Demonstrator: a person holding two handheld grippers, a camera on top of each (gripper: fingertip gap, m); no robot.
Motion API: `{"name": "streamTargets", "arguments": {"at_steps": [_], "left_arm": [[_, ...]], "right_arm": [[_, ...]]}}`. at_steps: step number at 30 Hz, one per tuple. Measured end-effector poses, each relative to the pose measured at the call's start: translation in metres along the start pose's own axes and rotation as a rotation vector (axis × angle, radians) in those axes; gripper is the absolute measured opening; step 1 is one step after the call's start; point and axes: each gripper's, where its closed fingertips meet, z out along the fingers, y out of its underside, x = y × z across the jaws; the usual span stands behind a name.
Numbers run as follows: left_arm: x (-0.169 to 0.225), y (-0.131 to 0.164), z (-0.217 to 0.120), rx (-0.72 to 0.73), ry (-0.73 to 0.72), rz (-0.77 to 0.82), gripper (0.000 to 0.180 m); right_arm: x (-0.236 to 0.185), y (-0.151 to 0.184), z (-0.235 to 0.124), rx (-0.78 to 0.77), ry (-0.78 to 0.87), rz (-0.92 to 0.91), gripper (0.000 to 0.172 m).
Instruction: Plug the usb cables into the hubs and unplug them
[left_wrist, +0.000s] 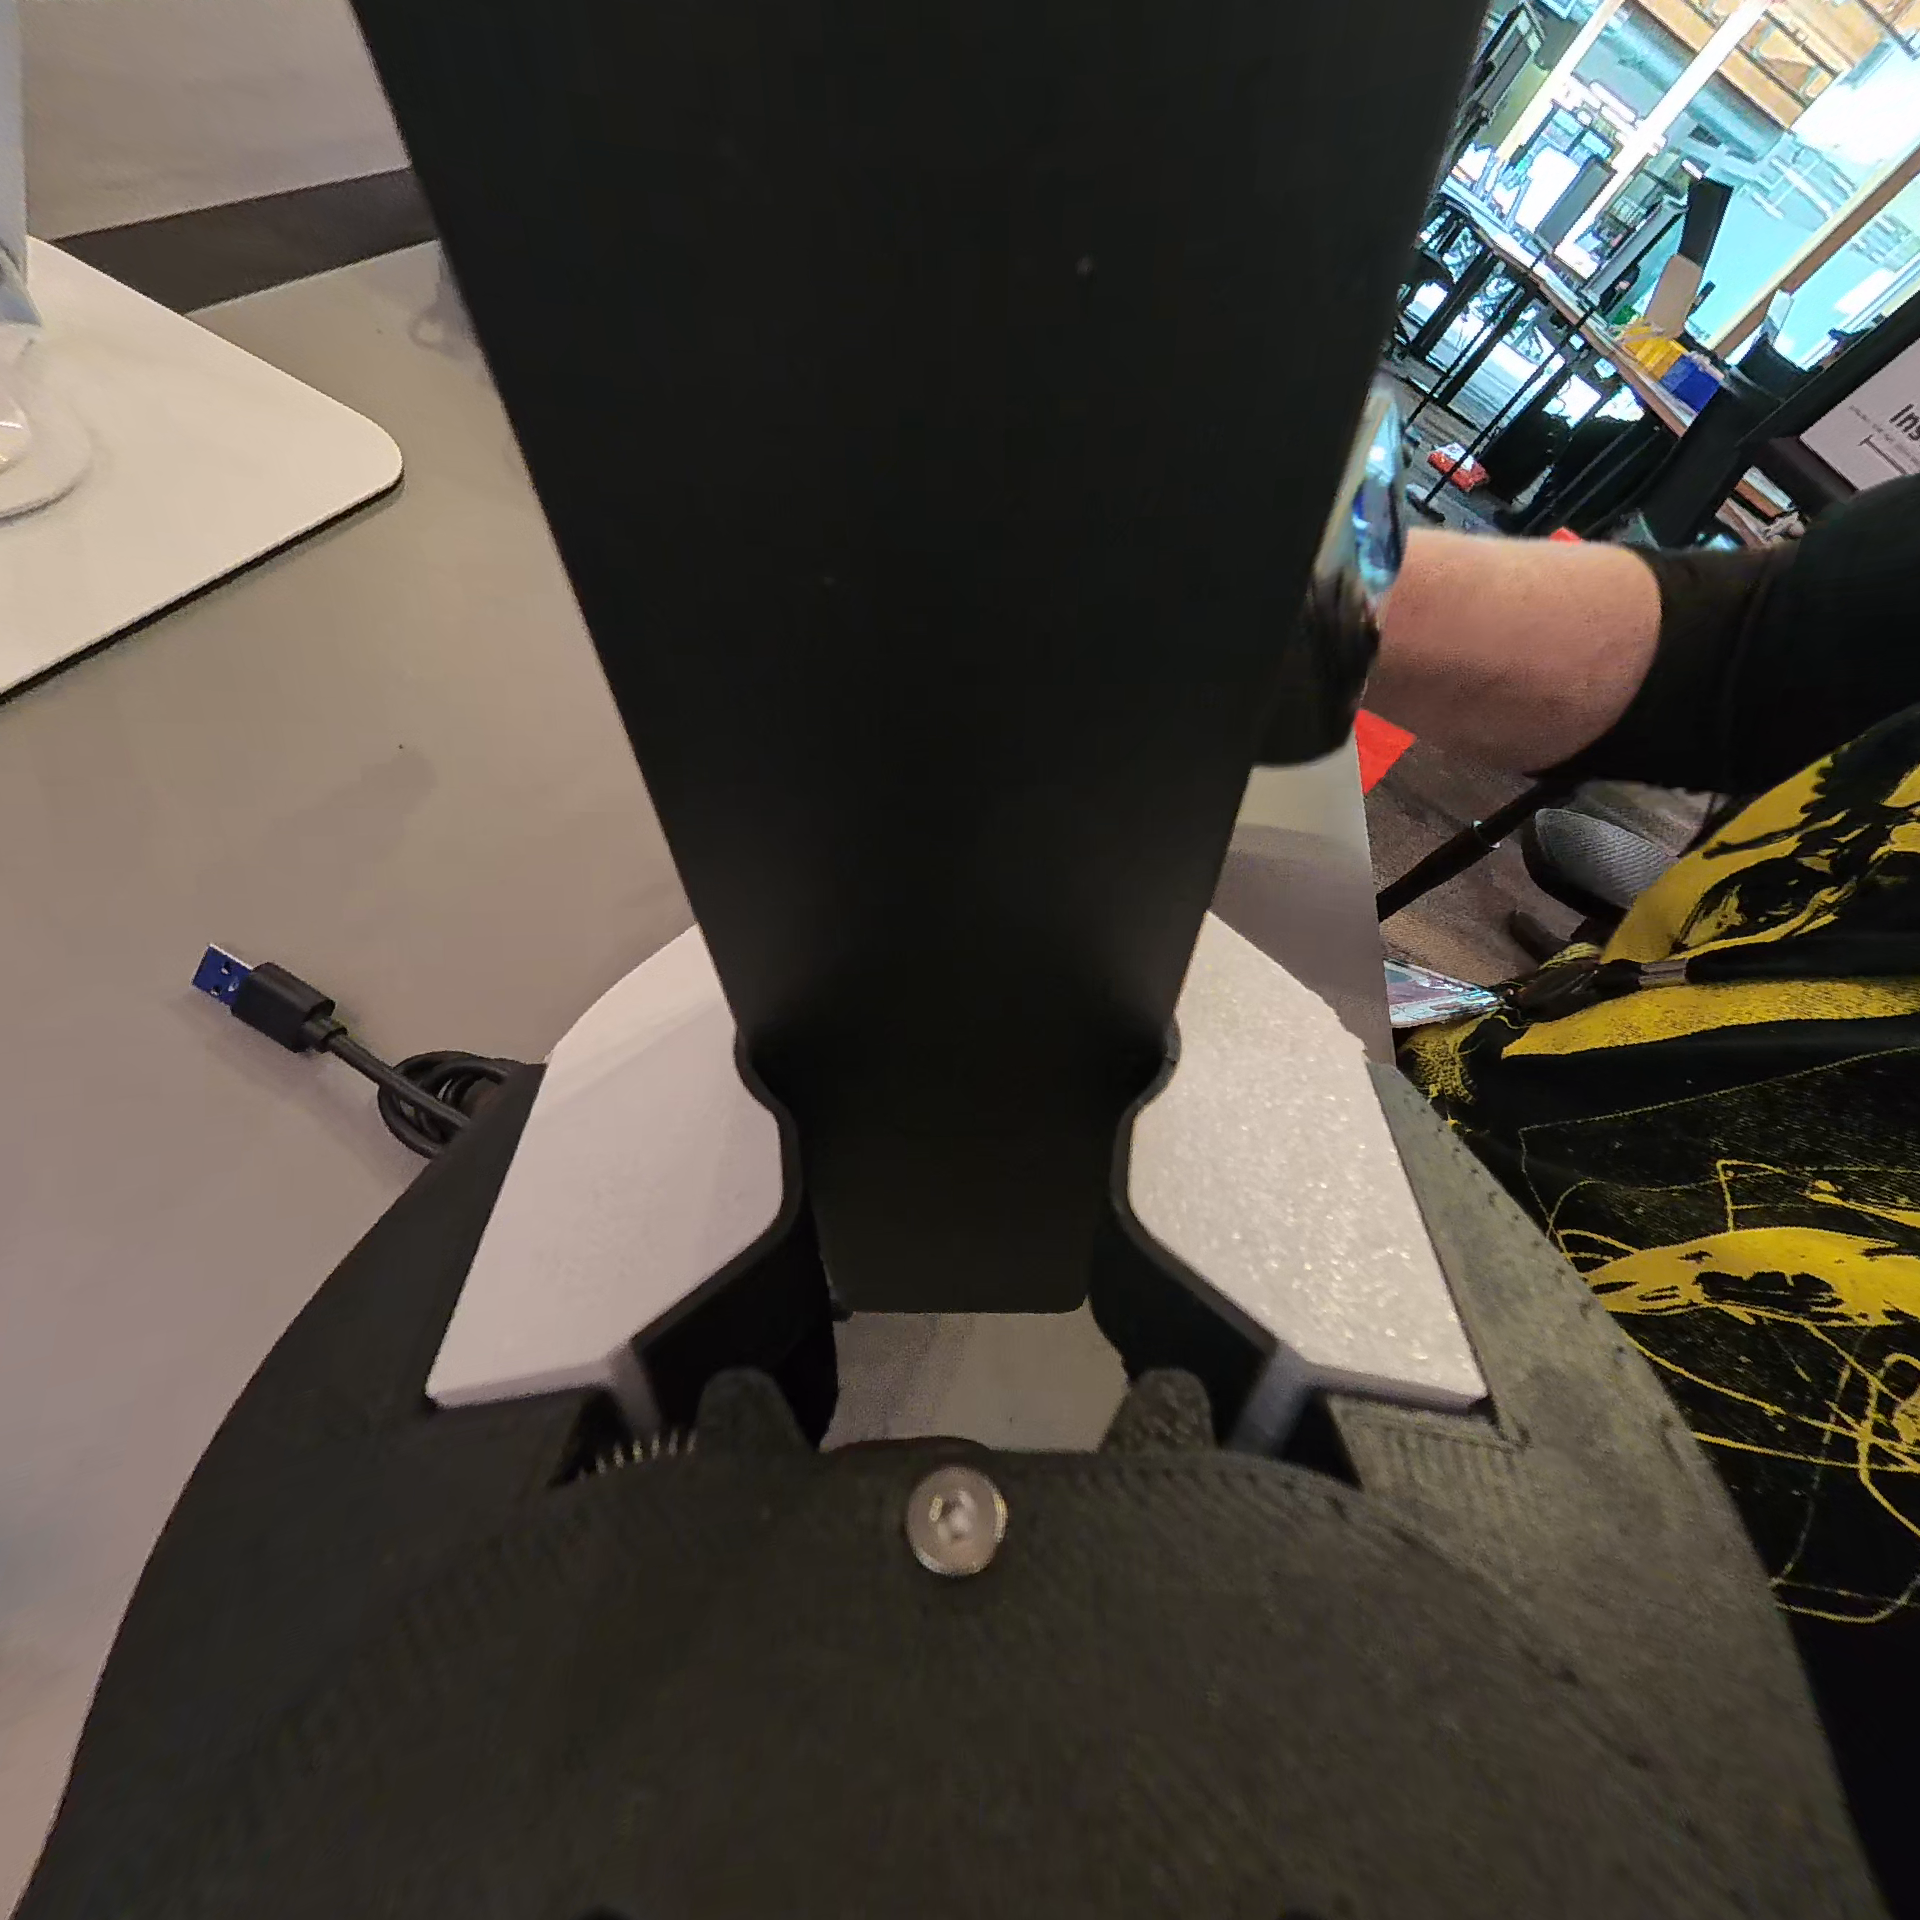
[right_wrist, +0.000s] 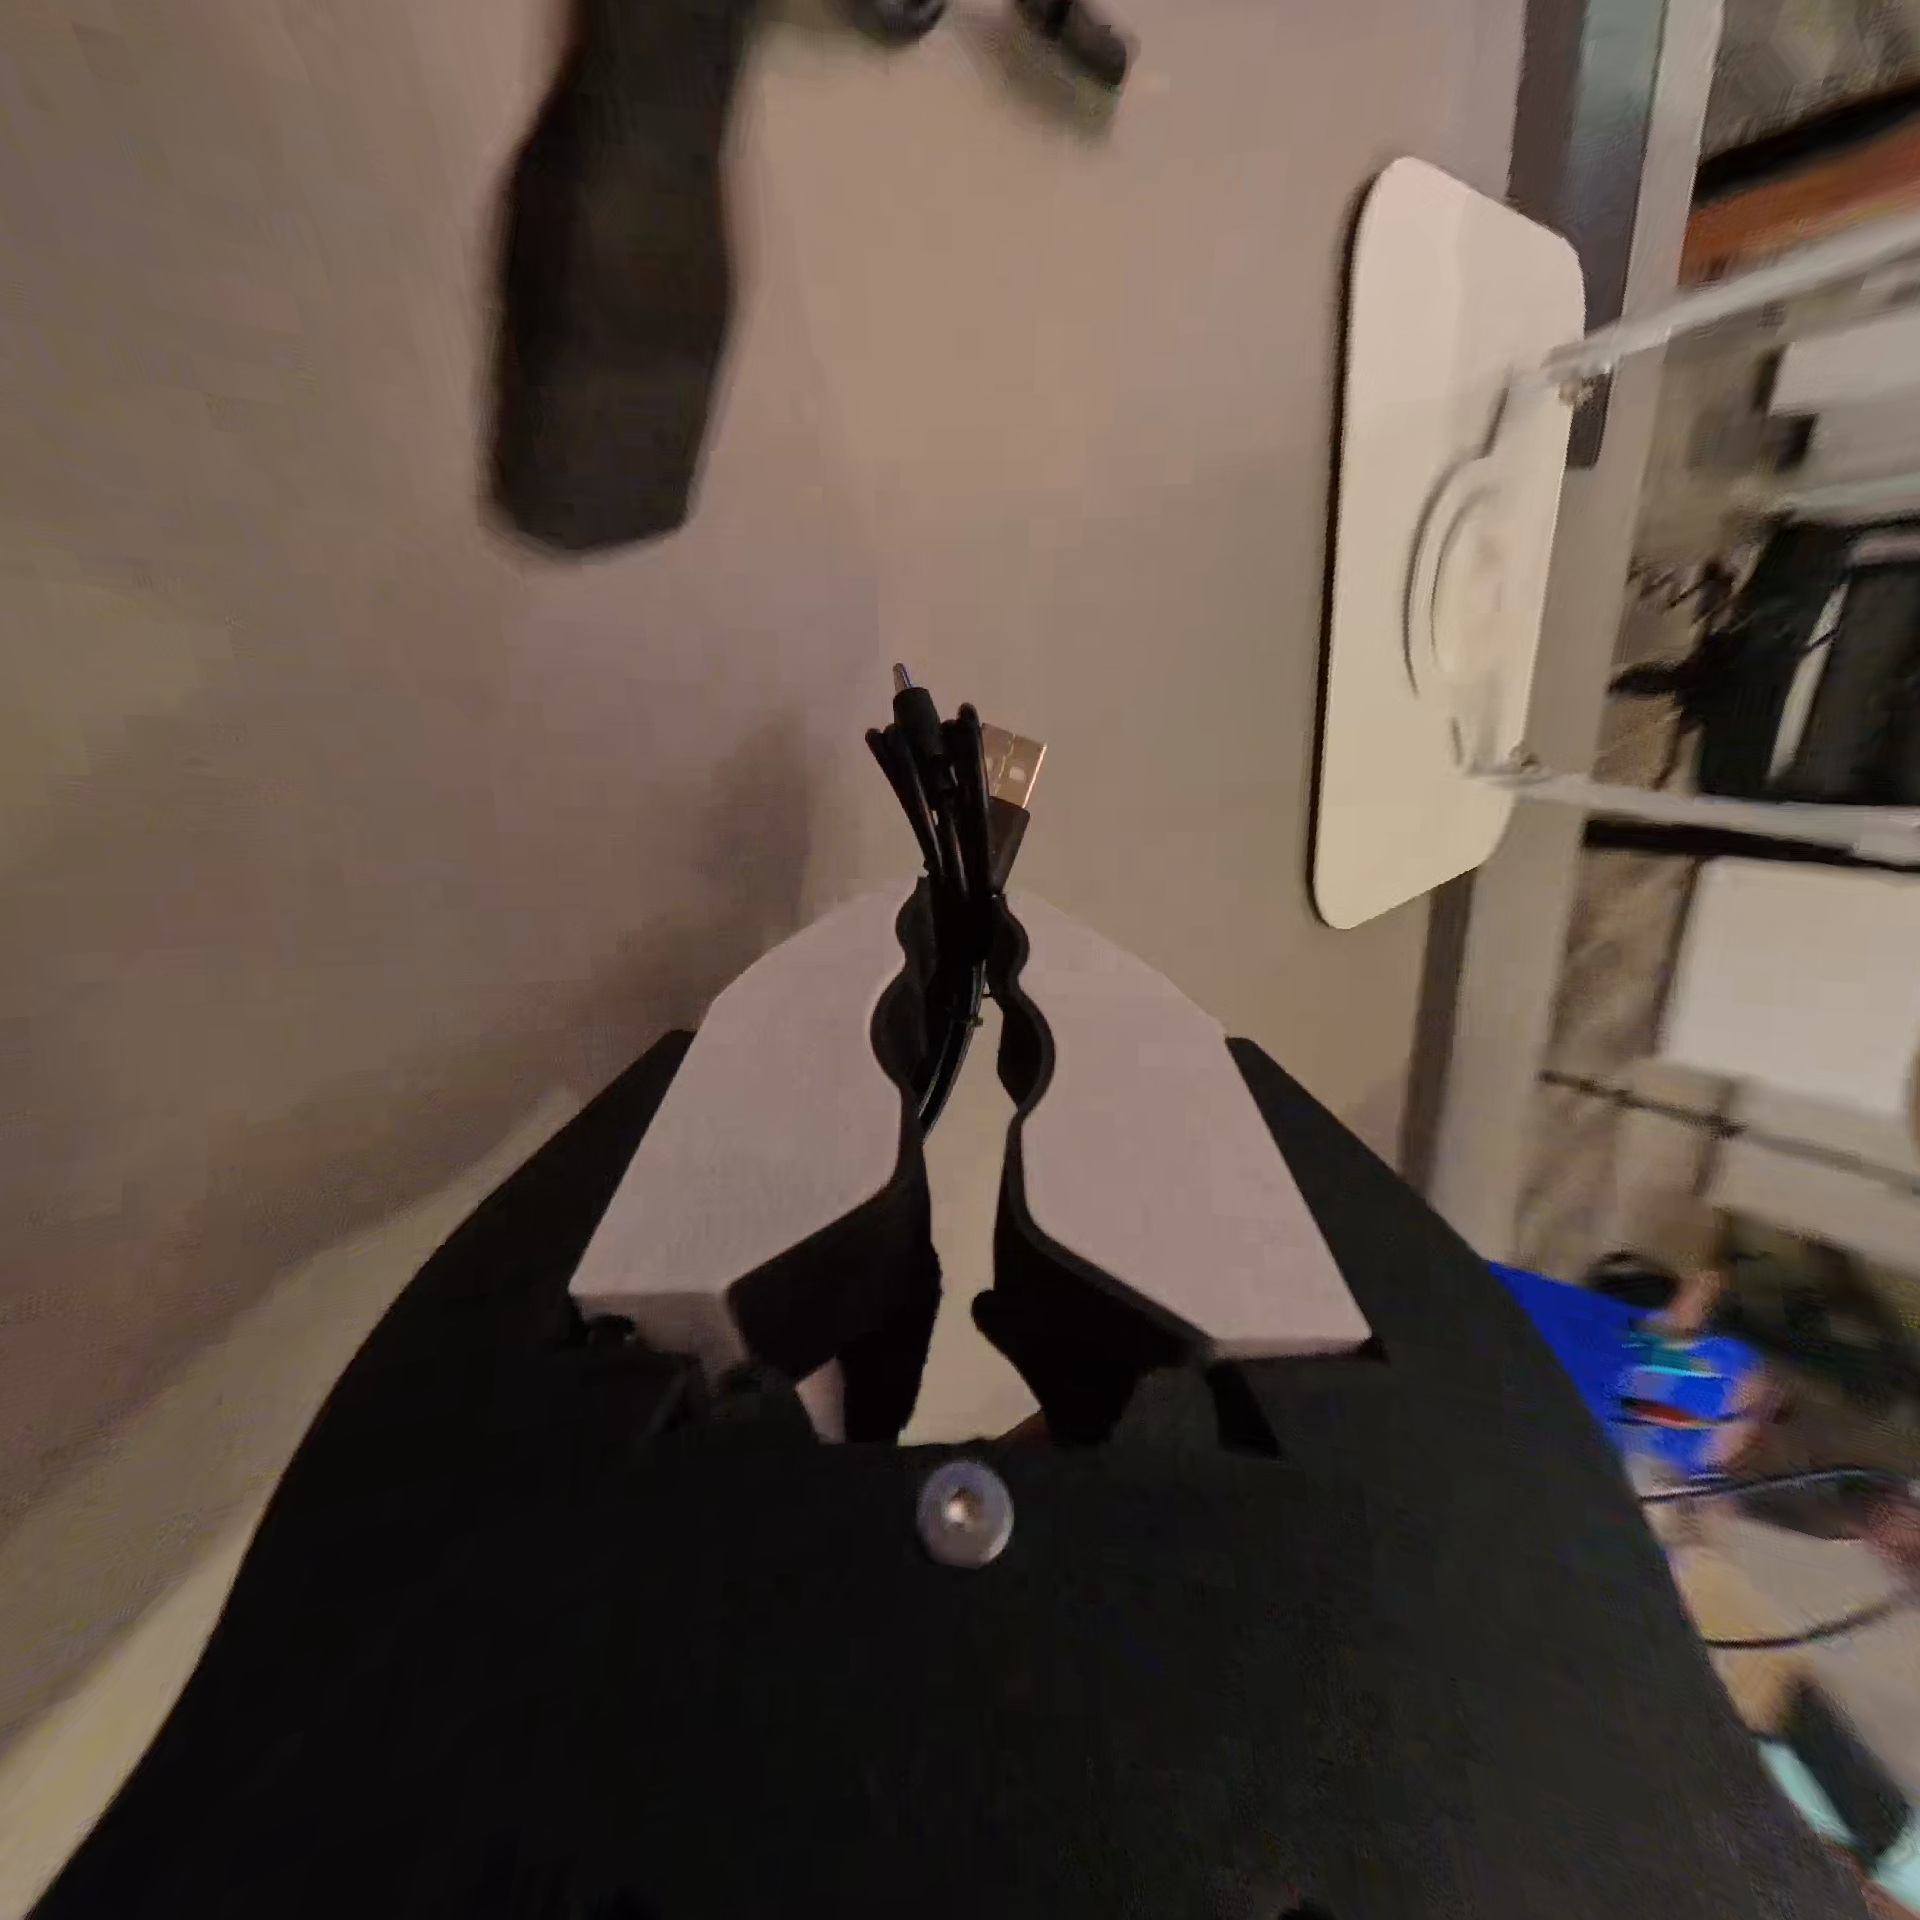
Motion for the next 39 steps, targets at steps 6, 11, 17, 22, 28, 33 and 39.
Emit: {"name": "streamTargets", "arguments": {"at_steps": [6,11,17,22,28,33,39], "left_arm": [[0.001,-0.001,0.001,-0.002,-0.005,0.002,0.065],[0.001,-0.001,0.002,-0.007,-0.004,0.004,0.065],[0.002,-0.001,0.003,-0.011,-0.002,0.008,0.065],[0.000,-0.003,-0.003,0.003,-0.005,0.006,0.065],[0.000,-0.001,0.000,0.010,0.009,-0.004,0.065],[0.003,-0.003,-0.002,0.007,-0.001,0.010,0.065],[0.004,-0.006,-0.004,0.014,-0.001,0.016,0.065]], "right_arm": [[-0.037,0.019,-0.008,0.017,-0.036,-0.202,0.023],[-0.043,0.005,-0.035,0.188,-0.252,0.092,0.026],[-0.034,-0.003,-0.034,0.240,-0.576,0.575,0.014],[-0.057,-0.013,-0.044,0.264,-0.532,0.543,0.012],[-0.085,-0.030,-0.054,0.306,-0.383,0.369,0.010],[-0.078,-0.016,-0.034,0.244,-0.265,0.341,0.018],[-0.076,-0.009,-0.025,0.253,-0.245,0.339,0.016]]}}
